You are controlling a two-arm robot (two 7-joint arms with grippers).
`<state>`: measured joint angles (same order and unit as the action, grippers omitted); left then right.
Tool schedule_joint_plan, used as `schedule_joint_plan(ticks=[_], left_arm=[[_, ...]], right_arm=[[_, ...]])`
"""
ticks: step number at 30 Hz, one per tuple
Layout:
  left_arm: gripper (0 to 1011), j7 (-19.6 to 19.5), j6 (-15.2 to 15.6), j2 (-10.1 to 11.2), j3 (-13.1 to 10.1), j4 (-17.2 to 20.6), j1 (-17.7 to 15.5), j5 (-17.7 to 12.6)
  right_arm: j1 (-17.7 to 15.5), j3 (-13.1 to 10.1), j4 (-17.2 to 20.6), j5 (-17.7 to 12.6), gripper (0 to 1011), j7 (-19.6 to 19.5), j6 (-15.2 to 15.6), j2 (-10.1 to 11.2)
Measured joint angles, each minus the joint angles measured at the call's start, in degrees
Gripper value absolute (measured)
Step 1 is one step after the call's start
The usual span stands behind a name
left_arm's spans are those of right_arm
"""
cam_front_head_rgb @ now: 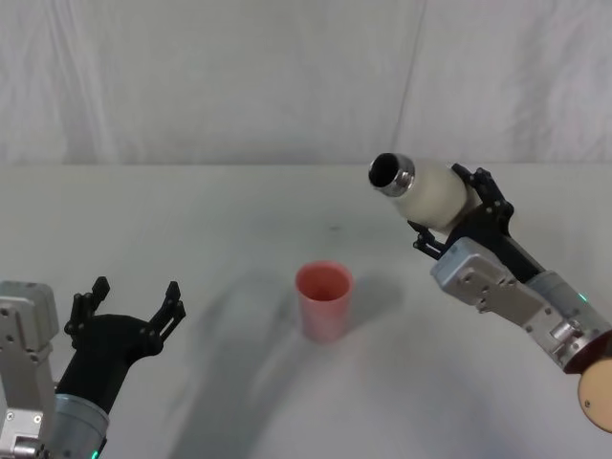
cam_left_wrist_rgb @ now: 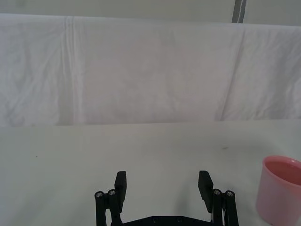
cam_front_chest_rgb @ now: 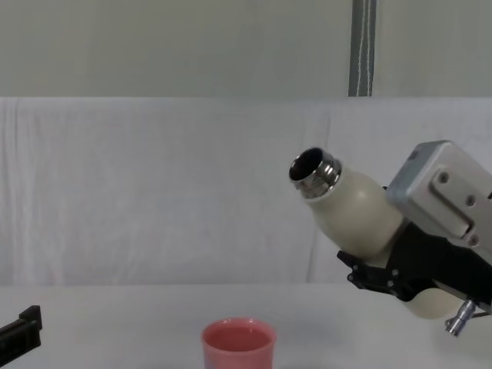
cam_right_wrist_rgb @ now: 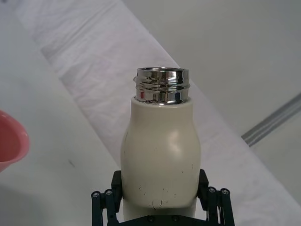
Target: Grasp the thermos with one hand and pour water into the cup lid.
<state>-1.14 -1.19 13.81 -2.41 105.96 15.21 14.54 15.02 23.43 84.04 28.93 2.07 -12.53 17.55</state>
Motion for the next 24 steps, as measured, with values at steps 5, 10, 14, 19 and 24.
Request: schedule_joint_plan(ticks=[5, 10, 14, 19, 24], left_arm=[[1001, 0.0, 0.0, 0.0, 0.0, 0.0, 0.0, 0.0], [1001, 0.0, 0.0, 0.0, 0.0, 0.0, 0.0, 0.0], [1001, 0.0, 0.0, 0.0, 0.0, 0.0, 0.0, 0.0], [1001, 0.0, 0.0, 0.0, 0.0, 0.0, 0.0, 0.0], [1001, 0.0, 0.0, 0.0, 0.0, 0.0, 0.0, 0.0]], right_arm=[[-1.1, -1.4, -0.1, -2.0, 951, -0.1, -0.6, -0.9], [-2.4, -3.2, -0.4, -4.8, 951, -0.1, -1.7, -2.1], [-3.3, -4.4, -0.6, -6.7, 951, -0.1, -2.4, -3.0], [-4.2, -5.8, -0.8, -8.7, 951, -0.1, -3.2, -4.1], [-5.2, -7.3, -0.9, -10.7, 951, -0.1, -3.9, -5.3]])
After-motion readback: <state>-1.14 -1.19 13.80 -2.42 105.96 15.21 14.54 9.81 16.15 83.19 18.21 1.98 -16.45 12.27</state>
